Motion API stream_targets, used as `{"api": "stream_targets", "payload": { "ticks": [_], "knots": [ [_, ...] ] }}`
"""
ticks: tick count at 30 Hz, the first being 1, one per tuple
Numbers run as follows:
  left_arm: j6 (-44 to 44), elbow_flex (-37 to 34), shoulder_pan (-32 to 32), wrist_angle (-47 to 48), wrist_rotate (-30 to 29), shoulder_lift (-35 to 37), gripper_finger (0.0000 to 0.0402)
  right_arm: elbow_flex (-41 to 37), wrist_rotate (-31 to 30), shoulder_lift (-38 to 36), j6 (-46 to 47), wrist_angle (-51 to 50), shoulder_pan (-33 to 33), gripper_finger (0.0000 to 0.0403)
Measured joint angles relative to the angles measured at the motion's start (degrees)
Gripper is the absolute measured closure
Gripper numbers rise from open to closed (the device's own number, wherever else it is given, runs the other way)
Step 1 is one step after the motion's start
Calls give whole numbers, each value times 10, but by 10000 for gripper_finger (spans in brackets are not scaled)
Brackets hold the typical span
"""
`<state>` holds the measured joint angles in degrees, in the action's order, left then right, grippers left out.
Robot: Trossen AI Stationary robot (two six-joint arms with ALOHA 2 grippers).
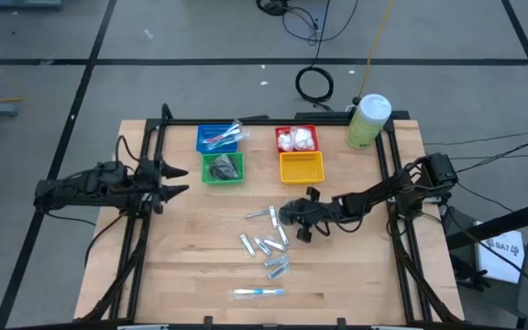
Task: Pick & Place Travel size toiletries
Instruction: Put the black hair brush into the green bin
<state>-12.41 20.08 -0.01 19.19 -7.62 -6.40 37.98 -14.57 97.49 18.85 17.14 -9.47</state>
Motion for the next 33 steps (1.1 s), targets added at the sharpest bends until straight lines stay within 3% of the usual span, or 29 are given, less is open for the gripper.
{"api": "stream_targets", "payload": {
  "ticks": [9,16,21,27,33],
  "knots": [
    [-18,0,0,-39,0,-82,167,-1,2,-63,-71,29,-2,402],
    [-27,1,0,-158,12,-214,167,-1,-3,-89,-219,111,-22,402],
    [-104,1,-2,-239,63,-328,167,-1,-51,-89,-306,144,-50,403],
    [-143,0,-12,-400,68,-473,167,-1,-110,-90,-350,174,-81,403],
    [-217,1,-20,-656,70,-625,167,-1,-171,-90,-395,174,-100,403]
  ]
}}
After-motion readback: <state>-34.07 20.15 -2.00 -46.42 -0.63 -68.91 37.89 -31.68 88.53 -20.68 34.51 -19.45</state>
